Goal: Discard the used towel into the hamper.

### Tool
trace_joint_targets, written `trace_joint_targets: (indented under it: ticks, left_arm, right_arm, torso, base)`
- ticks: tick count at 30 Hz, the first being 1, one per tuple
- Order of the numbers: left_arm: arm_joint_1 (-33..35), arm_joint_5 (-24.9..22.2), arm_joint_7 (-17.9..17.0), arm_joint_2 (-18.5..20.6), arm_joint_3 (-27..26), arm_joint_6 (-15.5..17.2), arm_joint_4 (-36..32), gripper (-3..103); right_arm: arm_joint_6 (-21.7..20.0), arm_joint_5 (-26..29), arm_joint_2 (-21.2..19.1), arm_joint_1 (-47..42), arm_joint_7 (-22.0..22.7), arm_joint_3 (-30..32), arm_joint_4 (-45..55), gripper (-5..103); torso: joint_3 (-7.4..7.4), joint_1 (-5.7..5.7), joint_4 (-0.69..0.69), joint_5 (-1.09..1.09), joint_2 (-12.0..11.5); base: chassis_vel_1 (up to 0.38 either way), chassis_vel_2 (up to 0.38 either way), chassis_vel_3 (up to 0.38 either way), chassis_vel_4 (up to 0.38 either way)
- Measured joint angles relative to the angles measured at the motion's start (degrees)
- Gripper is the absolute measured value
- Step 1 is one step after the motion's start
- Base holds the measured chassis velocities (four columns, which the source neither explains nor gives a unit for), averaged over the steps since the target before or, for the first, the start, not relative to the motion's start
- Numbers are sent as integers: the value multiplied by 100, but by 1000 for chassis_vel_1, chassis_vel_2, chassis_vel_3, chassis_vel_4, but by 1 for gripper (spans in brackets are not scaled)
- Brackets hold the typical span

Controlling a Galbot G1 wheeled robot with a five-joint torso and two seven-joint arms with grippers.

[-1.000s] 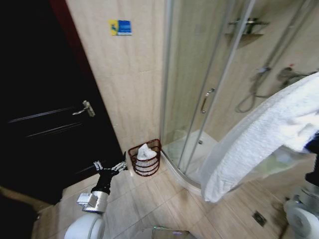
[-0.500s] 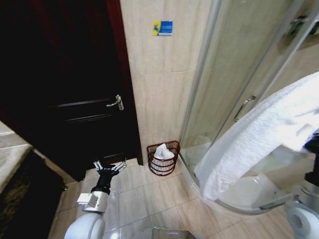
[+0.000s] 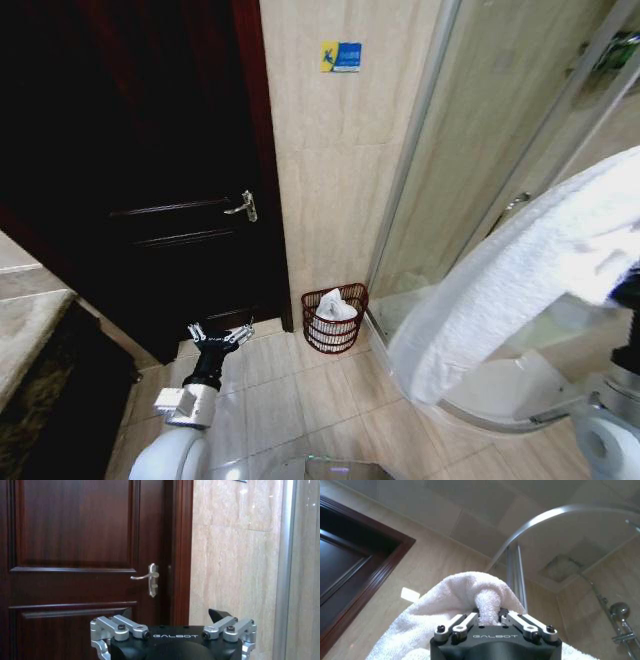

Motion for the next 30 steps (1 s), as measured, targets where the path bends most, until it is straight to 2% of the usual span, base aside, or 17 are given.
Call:
trace_joint_targets:
  ticks: [19,30]
  left_arm:
    - [0,0,0,-2,2,0,0,100]
    - [0,0,1,-2,1,0,0,100]
  right_arm:
    - [36,-22,7,8,-9,-29,-40,14]
    - [65,-6,5,-20,-3,2,-41,14]
  torso:
    - [0,0,0,1,0]
    - [0,0,0,-1,0]
  base:
    - [2,3,-2,0]
    - [131,128,-129,-128]
